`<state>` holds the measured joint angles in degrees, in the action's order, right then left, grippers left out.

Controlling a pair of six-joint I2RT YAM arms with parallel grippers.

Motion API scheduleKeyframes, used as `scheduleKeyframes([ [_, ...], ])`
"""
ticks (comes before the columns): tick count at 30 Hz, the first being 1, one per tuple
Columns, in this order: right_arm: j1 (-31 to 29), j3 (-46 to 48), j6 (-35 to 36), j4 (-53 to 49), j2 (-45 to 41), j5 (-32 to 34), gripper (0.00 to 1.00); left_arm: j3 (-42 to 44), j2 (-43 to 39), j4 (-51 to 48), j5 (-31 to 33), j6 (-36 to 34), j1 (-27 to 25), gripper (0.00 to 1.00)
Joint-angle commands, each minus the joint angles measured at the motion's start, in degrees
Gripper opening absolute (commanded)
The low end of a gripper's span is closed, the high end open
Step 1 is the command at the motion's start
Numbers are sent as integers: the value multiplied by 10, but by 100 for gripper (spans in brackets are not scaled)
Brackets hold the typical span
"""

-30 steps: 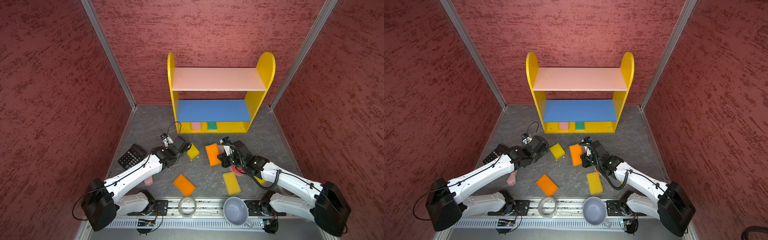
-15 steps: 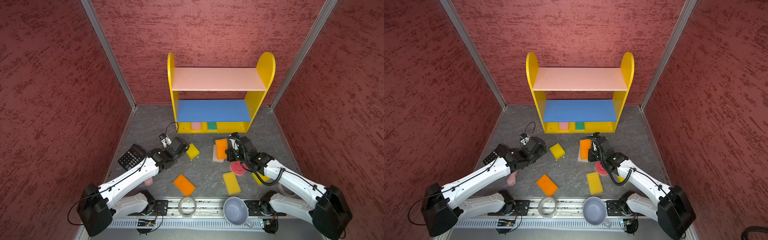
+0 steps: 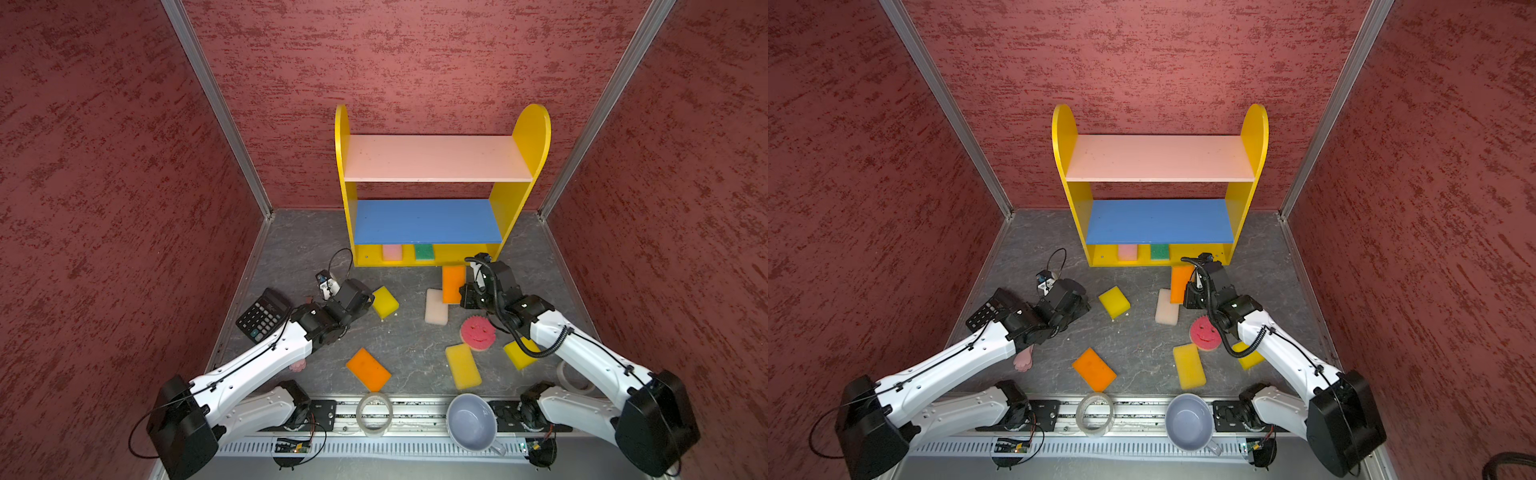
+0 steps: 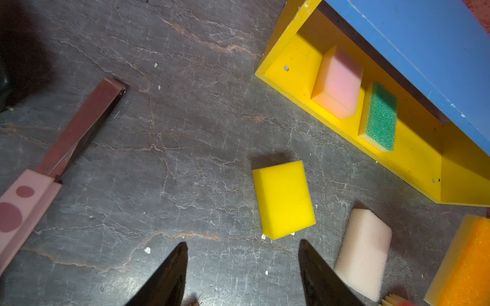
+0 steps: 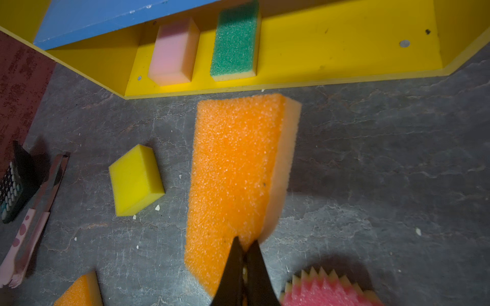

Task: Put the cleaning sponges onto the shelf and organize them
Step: 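Carry the orange sponge with the right gripper toward the shelf bottom, then lower the orange sponge beside the green sponge under the blue shelf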

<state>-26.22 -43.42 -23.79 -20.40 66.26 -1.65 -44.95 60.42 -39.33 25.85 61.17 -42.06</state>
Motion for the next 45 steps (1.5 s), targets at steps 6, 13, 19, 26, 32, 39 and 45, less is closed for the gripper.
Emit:
scheduleKeyframes([
  [6,30,-28,7,-10,22,21,0,39,-54,13,15,-12,2,66],
  [13,46,-38,13,1,48,48,0,60,-93,-1,17,-13,4,67],
  [19,61,-40,45,18,66,95,0,75,-110,4,15,-13,6,67],
  [26,74,-27,71,114,110,124,0,81,-89,33,-5,-12,12,68],
  [32,75,-27,79,228,194,102,0,73,-61,41,-17,-13,11,67],
  [39,82,-22,83,302,253,107,0,77,-72,31,-7,-8,12,67],
  [45,97,-16,79,342,287,120,11,81,-70,29,-9,-4,13,68],
])
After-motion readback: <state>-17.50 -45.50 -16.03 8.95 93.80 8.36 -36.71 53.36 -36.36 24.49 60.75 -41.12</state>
